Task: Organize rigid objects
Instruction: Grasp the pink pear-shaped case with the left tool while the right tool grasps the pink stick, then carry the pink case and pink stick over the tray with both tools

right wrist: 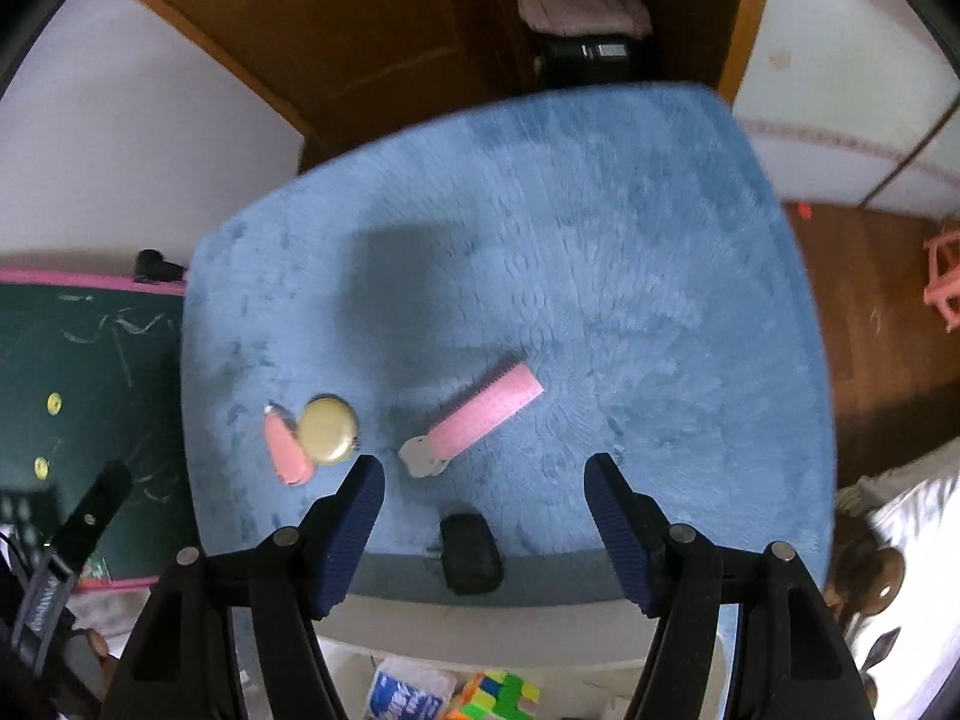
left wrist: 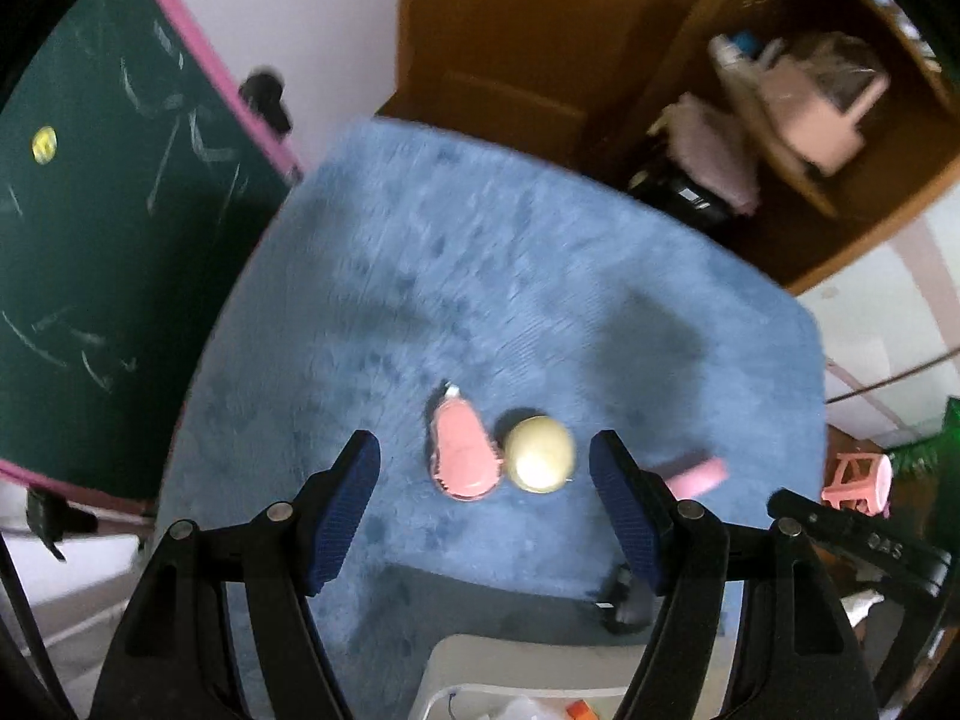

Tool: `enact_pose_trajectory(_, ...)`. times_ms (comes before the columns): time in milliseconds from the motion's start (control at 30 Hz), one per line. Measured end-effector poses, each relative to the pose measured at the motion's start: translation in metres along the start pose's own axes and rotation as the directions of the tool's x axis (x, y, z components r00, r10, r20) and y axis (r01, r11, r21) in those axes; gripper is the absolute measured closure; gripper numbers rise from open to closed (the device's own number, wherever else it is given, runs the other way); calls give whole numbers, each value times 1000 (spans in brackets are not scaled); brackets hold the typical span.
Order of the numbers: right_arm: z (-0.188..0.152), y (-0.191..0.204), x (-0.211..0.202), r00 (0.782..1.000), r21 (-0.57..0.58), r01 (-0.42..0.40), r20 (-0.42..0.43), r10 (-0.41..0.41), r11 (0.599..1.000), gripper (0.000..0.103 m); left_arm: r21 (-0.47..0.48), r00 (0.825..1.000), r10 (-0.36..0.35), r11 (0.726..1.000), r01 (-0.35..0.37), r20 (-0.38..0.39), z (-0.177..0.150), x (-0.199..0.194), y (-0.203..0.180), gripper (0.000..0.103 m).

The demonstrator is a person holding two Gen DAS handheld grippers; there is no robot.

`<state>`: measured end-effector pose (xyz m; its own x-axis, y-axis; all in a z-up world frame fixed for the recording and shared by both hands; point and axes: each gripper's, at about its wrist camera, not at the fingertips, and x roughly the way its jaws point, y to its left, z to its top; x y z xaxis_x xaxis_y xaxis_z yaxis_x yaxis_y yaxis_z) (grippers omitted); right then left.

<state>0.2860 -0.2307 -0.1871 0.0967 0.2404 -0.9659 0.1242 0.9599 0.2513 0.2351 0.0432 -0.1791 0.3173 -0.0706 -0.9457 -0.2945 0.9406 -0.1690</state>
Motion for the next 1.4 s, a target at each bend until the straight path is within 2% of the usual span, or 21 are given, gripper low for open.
enact_pose_trajectory(133,8,-11,38,997,57,-16,-71,20,998,33,-25,996,46,999,-48,-76,2,41,5,28)
enact_pose_trajectory(367,16,-19,83,988,135,-30,-146,50,990,33,-102,982,91,989,-109,-162,6,84,19,28)
enact_pose_trajectory(600,17,-7,103,983,108,-29,-179,49,994,34,-137,970,110,980,-141,-215,7,112,23,28)
enact_pose_trajectory(833,20,2,118,978,90,-24,-206,42,996,43,-139,956,128,976,-169,-264,-1,129,25,28)
enact_pose_trajectory(1133,23,11,130,975,85,-7,-219,26,996,45,-125,950,154,973,-193,-272,-8,134,23,27)
enact_pose_trajectory(1400,28,23,138,977,97,1,-211,20,995,47,-108,954,166,974,-197,-249,-13,140,11,29)
